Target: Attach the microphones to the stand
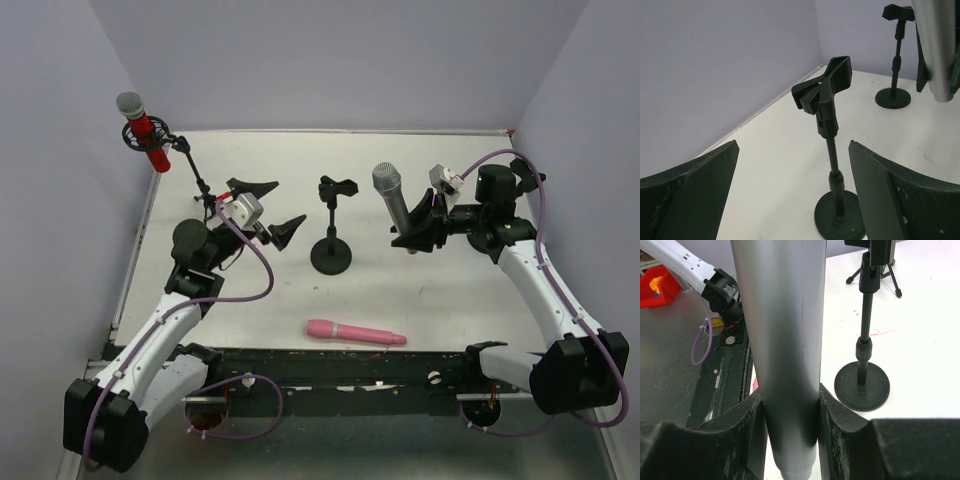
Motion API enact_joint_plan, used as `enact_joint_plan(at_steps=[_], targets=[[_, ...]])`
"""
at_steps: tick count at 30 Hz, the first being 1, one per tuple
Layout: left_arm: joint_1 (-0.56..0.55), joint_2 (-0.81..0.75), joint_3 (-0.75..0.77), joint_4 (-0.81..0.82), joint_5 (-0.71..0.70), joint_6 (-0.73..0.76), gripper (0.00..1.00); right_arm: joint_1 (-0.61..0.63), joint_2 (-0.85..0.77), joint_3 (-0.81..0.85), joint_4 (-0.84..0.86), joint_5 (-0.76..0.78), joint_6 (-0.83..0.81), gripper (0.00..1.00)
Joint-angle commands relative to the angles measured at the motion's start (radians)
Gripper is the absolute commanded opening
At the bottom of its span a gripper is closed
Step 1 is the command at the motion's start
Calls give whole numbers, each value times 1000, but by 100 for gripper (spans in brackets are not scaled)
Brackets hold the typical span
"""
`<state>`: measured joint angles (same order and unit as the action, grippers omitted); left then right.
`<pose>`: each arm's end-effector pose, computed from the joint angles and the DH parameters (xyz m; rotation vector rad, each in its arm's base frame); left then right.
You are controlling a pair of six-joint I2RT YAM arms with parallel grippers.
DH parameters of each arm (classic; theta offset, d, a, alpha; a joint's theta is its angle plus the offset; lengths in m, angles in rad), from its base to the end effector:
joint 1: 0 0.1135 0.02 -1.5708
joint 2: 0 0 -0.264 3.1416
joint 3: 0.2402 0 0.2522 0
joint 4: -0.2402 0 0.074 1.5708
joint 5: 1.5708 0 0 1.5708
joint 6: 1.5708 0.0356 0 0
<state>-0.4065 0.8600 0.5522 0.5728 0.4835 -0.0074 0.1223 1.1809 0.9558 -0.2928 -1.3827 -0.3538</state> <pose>0.1783 -0.0948 0.3242 0.6692 1.1923 -0.6637 0.2358 0.0642 0.3216 -1.1591 1.4148 1.2444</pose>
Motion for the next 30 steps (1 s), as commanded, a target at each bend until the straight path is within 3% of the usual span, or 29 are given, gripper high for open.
enact_joint_plan(at_steps=[1, 4, 9, 13, 20, 30], targets=[[142, 118, 127, -87, 502, 95, 99, -6, -12, -15, 37, -44, 13, 1], [167, 213, 207, -97, 634, 168, 99, -6, -9, -15, 41, -49, 19, 1], [169, 370, 339, -53, 722, 159, 99, -6, -4, -17, 41, -49, 19, 1], [169, 497, 414, 88, 809, 14, 99, -6, -4, -19, 43, -50, 21, 1], [167, 677, 457, 562, 856, -389, 99, -6, 6, -19, 43, -50, 19, 1], [146, 746, 508, 561, 839, -401, 97, -6, 17, -20, 41, -49, 15, 1]])
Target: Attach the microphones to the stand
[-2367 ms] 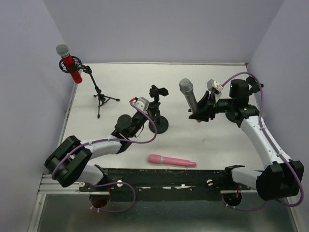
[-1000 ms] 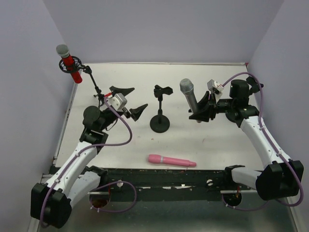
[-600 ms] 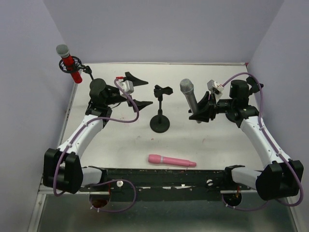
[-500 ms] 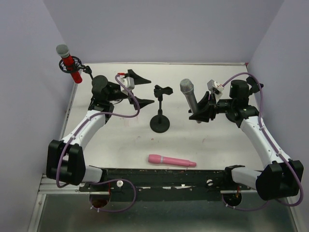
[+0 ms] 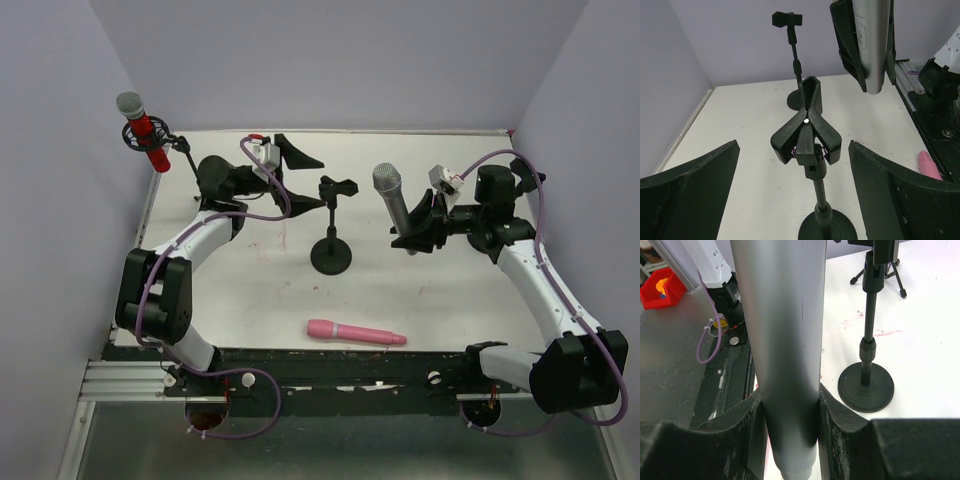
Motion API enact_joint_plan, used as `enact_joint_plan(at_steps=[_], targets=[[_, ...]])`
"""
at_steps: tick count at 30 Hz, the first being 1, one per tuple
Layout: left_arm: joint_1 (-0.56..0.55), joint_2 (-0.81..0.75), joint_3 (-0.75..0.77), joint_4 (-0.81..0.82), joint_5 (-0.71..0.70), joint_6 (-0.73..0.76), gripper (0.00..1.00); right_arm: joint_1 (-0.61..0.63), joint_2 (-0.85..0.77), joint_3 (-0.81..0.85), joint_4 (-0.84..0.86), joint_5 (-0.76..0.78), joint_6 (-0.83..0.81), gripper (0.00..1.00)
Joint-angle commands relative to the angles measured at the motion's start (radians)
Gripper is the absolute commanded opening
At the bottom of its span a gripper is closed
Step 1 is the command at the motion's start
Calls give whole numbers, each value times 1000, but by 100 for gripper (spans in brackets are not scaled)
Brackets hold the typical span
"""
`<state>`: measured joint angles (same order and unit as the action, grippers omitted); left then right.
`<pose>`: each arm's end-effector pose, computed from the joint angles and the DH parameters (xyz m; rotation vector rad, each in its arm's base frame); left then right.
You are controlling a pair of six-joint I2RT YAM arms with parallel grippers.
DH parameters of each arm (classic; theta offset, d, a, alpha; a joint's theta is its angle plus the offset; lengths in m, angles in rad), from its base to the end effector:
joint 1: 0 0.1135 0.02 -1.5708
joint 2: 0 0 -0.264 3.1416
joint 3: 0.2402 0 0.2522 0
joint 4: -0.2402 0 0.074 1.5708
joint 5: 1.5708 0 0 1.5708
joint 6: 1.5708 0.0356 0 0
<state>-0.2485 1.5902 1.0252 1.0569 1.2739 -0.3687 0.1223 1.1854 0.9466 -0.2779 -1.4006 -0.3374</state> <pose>0.3198 -0.1163 0.3368 1.1401 1.0419 -1.1777 0.2364 0.0644 0.3190 -1.1567 1.4135 1.2716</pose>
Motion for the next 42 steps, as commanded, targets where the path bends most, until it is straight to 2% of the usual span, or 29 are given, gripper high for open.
enact_joint_plan(at_steps=[1, 6, 14, 17, 21, 25, 33, 42], targets=[[-15, 19, 36, 77, 50, -41, 97, -6, 14, -9, 25, -31, 0, 1], [-29, 40, 49, 81, 58, -55, 91, -6, 16, -11, 26, -31, 0, 1], [-31, 62, 78, 92, 68, -87, 76, -6, 16, -11, 25, -29, 0, 1], [-31, 67, 87, 104, 74, -114, 61, -4, 16, -9, 25, -29, 0, 1], [-31, 68, 81, 141, 78, -157, 36, -6, 14, -12, 25, -25, -3, 1], [-31, 50, 47, 169, 68, -171, 19, -6, 14, -9, 8, 5, -24, 1], [-31, 24, -5, 206, 56, -180, 18, 72, 103, 113, -86, 178, -173, 1], [-31, -12, -39, 212, 47, -184, 13, 201, 296, 310, -41, 273, -164, 1]])
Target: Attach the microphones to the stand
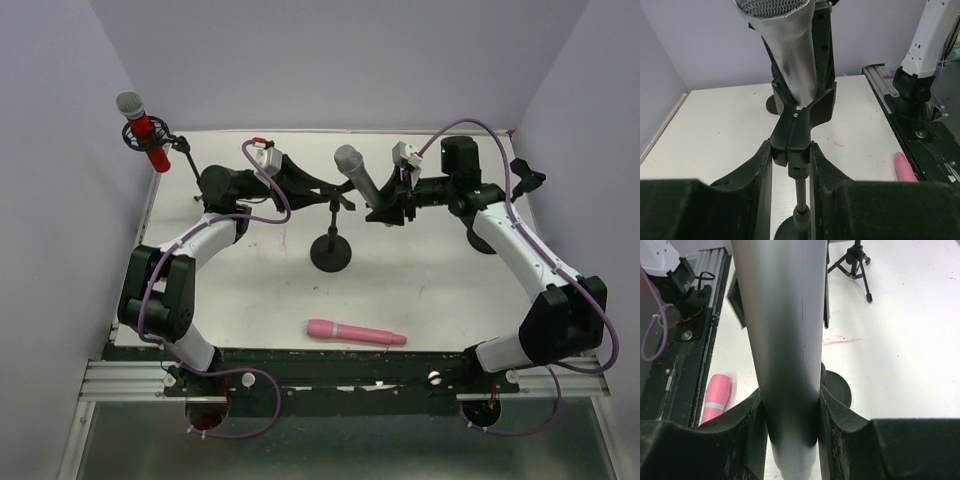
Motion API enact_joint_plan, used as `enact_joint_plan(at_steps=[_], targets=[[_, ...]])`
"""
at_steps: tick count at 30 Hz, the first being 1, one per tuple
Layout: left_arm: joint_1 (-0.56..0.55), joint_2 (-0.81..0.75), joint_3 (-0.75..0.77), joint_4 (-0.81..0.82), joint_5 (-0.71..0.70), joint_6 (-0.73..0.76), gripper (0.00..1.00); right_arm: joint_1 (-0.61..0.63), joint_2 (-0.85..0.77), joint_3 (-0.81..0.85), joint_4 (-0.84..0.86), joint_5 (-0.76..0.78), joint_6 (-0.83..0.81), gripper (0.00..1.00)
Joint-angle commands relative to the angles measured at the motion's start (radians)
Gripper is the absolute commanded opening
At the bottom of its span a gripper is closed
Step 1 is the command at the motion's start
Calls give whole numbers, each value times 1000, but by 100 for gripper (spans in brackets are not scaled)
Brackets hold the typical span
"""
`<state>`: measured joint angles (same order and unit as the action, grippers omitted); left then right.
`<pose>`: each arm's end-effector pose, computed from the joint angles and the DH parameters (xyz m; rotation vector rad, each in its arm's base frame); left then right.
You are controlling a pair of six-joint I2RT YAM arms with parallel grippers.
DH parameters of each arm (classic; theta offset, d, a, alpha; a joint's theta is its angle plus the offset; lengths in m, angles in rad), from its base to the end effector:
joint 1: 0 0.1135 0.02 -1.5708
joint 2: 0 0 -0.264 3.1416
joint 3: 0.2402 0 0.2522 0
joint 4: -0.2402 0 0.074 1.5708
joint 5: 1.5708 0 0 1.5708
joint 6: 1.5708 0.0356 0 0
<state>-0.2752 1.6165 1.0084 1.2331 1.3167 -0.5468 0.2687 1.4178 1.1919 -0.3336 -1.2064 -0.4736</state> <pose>0.3127 -0.1241 0.3351 1.1697 1.0263 -1.2792 0.2856 0.1131 0.3320 -1.2806 1.4153 1.1210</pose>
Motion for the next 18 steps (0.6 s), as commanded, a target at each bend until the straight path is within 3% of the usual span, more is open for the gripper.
enact_joint_plan(at_steps=[1, 18], targets=[[-2, -40, -24, 37, 4, -5, 13, 72, 79, 69, 13, 88, -31, 1], [-10, -50, -97, 134, -112, -70, 14, 104, 162, -26, 209, 45, 134, 3]])
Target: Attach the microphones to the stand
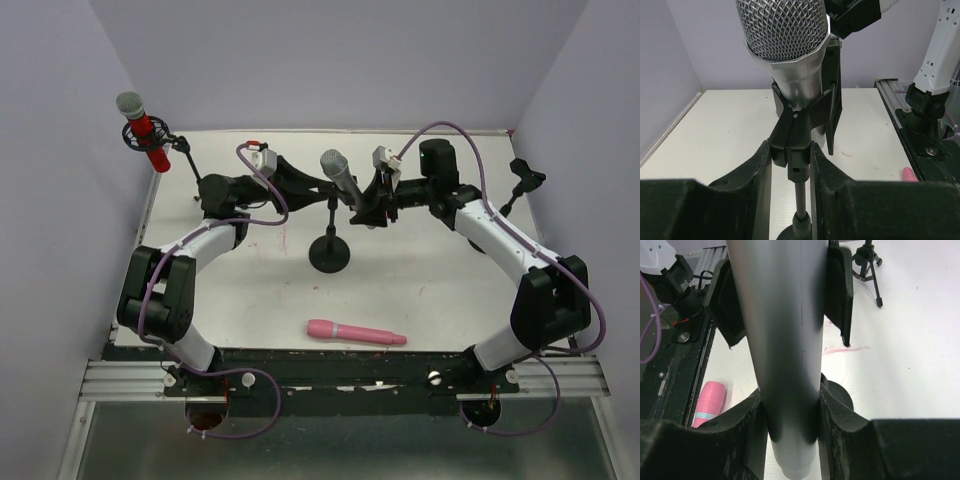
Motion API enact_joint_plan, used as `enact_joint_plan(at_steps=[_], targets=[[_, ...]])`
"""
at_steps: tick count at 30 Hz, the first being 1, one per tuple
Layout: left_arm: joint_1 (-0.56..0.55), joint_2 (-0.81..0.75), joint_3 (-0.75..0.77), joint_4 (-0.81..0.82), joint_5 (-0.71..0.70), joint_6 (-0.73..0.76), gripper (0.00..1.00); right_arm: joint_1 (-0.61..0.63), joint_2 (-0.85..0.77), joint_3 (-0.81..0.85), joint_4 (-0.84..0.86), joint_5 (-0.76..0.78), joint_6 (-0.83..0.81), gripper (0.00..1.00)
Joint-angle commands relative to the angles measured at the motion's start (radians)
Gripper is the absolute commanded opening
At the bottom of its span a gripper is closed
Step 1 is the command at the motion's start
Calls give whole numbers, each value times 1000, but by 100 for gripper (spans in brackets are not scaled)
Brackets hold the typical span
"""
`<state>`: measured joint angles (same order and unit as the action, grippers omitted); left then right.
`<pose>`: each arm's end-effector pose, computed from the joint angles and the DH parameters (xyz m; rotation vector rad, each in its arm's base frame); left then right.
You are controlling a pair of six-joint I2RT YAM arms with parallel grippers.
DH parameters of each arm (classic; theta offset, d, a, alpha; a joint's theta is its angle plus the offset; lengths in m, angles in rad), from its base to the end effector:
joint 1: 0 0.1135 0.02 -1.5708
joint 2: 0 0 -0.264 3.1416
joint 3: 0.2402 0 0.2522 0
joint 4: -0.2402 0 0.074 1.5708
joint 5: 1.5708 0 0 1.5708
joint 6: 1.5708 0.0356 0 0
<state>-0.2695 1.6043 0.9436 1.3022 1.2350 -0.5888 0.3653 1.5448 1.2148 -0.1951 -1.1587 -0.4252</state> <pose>0.3070 -0.1197 0.3257 1.0700 1.0464 -1.2737 0.3066 0.1522 0.3105 -1.3249 1.4057 1.1508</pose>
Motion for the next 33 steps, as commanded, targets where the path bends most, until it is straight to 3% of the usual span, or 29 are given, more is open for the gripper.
enact_joint_plan(at_steps=[1, 14, 21, 25, 29, 33], targets=[[-17, -41, -37, 65, -37, -26, 14, 6, 38, -63, 103, -10, 110, 3], [-48, -99, -108, -21, -126, 63, 15, 26, 37, -156, 453, -33, 416, 4], [-56, -115, -123, -52, -144, 70, 21, 31, 43, -159, 453, -21, 414, 6], [-56, -135, -134, -75, -154, 80, 43, 31, 37, -164, 439, -19, 402, 9], [-56, -150, -137, -83, -149, 75, 63, 31, 32, -166, 433, -15, 399, 18], [-56, -164, -146, -81, -150, 78, 77, 31, 20, -167, 427, -9, 393, 24]])
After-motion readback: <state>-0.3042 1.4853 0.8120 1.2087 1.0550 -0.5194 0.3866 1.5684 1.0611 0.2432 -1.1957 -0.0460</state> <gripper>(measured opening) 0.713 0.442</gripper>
